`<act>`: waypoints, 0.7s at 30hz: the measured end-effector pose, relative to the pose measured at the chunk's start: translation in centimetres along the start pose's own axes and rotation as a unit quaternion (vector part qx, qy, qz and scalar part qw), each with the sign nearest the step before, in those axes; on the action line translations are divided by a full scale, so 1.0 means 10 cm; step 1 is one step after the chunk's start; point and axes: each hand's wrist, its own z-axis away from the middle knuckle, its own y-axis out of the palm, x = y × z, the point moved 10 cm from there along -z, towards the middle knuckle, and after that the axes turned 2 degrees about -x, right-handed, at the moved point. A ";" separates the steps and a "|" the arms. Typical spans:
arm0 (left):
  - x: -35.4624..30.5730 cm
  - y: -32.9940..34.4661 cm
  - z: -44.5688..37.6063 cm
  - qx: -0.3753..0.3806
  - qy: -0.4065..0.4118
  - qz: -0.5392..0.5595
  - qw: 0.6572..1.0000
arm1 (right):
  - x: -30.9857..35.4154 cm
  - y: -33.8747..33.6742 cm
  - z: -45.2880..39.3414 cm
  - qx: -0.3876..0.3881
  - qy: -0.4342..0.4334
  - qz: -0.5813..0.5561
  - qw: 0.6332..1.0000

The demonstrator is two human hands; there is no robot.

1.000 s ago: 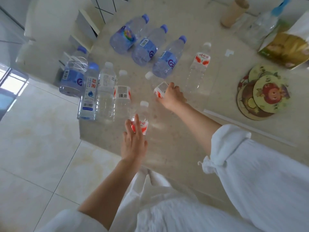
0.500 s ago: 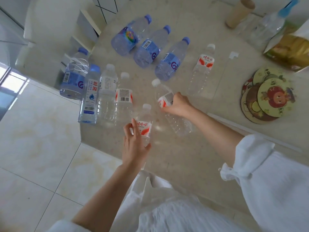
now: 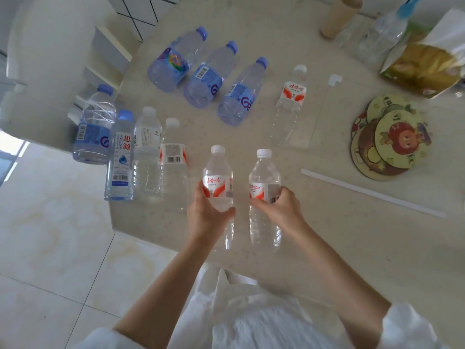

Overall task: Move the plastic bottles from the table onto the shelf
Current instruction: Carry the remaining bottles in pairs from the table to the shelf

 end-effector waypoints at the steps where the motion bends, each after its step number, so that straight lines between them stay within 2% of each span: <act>1: 0.00 0.01 -0.03 0.004 -0.008 0.009 1.000 | -0.03 -0.03 0.03 -0.012 -0.003 -0.012 1.000; 7: -0.13 0.03 -0.12 0.010 0.008 0.076 0.997 | -0.12 -0.26 0.18 -0.066 -0.047 -0.112 0.990; 13: -0.32 0.12 -0.10 0.068 0.036 0.139 0.987 | -0.20 -0.52 0.42 -0.153 -0.056 -0.173 0.971; 18: -0.50 0.19 -0.12 0.137 0.094 0.121 0.979 | -0.31 -0.55 0.71 -0.222 -0.036 -0.205 0.953; 21: -0.59 0.19 -0.08 0.178 0.146 0.100 0.968 | -0.42 -0.50 1.00 -0.275 -0.013 -0.255 0.927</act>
